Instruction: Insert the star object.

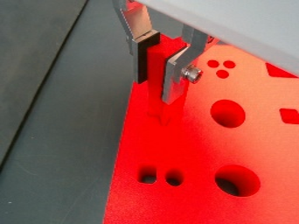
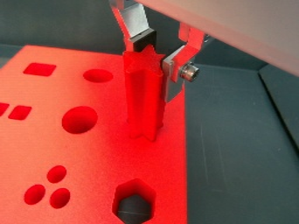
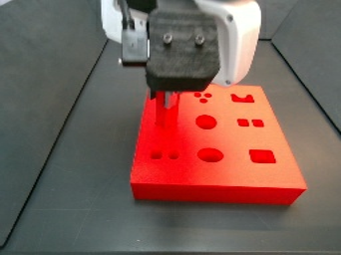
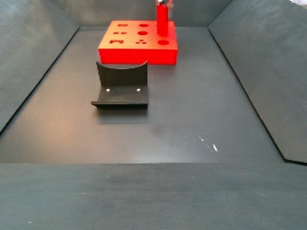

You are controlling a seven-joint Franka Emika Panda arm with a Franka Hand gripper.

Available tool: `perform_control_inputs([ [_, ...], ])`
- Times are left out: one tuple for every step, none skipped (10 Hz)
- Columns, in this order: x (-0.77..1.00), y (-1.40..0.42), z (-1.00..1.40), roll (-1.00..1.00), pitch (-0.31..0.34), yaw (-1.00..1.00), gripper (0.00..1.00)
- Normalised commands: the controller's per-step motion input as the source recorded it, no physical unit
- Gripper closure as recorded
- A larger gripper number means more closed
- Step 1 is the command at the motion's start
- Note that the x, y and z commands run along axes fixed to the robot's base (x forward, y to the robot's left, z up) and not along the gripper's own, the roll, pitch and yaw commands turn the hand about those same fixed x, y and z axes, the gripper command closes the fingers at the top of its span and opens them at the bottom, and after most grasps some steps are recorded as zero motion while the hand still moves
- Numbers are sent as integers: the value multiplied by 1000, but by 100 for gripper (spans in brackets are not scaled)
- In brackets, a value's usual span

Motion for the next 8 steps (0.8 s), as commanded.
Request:
perform_control_inputs([
  [-17,-11,-871,143,-149,0,100],
  [-3,-9,-857,130,-167,0,100],
  [-77,0,-811,201,-149,0,100],
  [-80,-57,-771,231,-147,0,100],
  [-31,-134,-797,157,-187,0,100],
  [-23,-151,-840,36,-207,120,100],
  [0,-71,-866,49,-196,6,100],
  [0,0,0,-7,0,0,100],
])
